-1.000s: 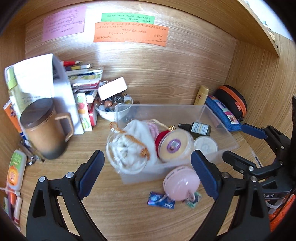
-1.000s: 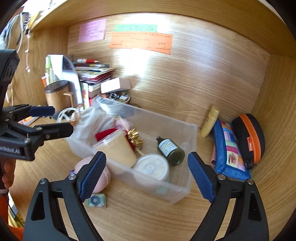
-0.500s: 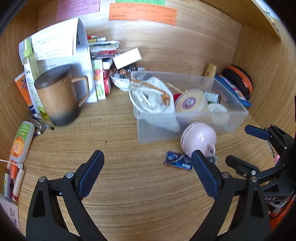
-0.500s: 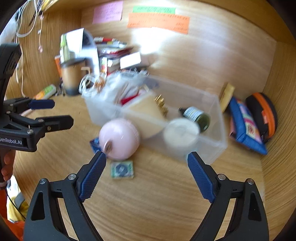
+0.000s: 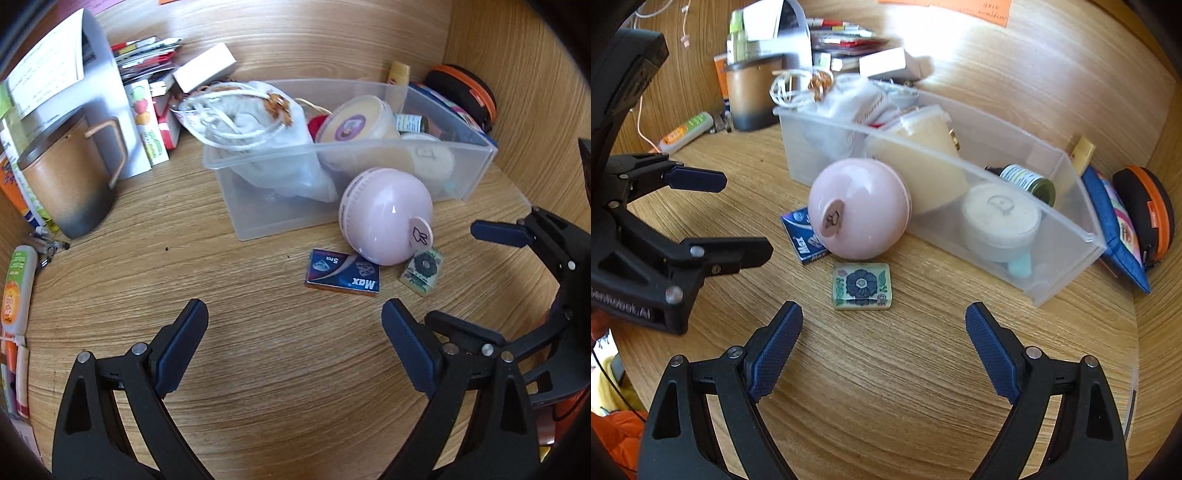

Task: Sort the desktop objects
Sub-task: 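Move the left gripper to the blue Max card while the right approaches the green card, then close the left gripper on the blue Max card while the right grasps the green card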

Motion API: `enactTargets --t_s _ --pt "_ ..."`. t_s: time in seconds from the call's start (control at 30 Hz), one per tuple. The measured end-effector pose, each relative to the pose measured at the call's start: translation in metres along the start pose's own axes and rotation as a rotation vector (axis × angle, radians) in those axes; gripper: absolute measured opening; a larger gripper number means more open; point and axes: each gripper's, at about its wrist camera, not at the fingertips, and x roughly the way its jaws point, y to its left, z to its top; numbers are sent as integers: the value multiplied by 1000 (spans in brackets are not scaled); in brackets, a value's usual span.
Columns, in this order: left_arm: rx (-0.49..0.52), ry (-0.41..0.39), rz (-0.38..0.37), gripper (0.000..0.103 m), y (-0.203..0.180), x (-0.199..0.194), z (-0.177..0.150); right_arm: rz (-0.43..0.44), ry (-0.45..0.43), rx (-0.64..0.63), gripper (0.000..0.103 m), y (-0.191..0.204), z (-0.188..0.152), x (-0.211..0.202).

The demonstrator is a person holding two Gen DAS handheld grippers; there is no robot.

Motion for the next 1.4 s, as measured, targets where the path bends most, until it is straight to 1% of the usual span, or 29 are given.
enactTargets --t_s 0.13,0.27,0.37,0.5,0.6,0.63,0.7,0.87,0.93,0.97,1.17,1.2,1.23,1.3,1.33,1.37,1.4 --pt "43 14 22 96 -4 6 1 13 0 -26 88 2 1 3" --pt "52 31 19 96 -5 13 5 15 0 -55 87 3 3 5" --pt "59 44 7 96 -8 18 7 47 12 -40 86 -1 6 10" --pt "72 48 4 96 -11 23 10 52 11 -39 81 -4 8 12" --pt "61 58 14 96 -9 28 11 63 4 -52 75 -4 8 12" --pt "52 57 6 96 -8 29 12 57 0 -57 71 -3 9 12" --pt "41 55 0 96 -6 30 12 62 -1 -63 67 -4 9 12" --pt "49 32 -2 96 -6 29 9 80 -7 -63 64 -7 10 13" --pt "47 9 5 84 -6 27 9 85 -11 -66 64 -7 10 14" --pt "49 11 -8 83 -6 28 10 87 -13 -67 64 -7 11 14" --pt "47 4 -5 80 -6 28 10 98 -19 -80 60 -6 10 12" --pt "47 3 -5 76 -6 27 11 102 -17 -78 59 -6 10 12" --pt "42 -1 5 70 -6 26 11 105 -11 -74 58 -7 10 12" --pt "34 2 10 66 -6 25 13 108 -9 -71 58 -7 11 12" --pt "33 1 10 63 -6 24 12 111 -8 -71 57 -6 11 12" --pt "33 1 10 62 -6 23 13 118 -7 -70 56 -6 11 12" --pt "37 -1 8 59 -6 23 12 126 -6 -70 52 -6 11 12"
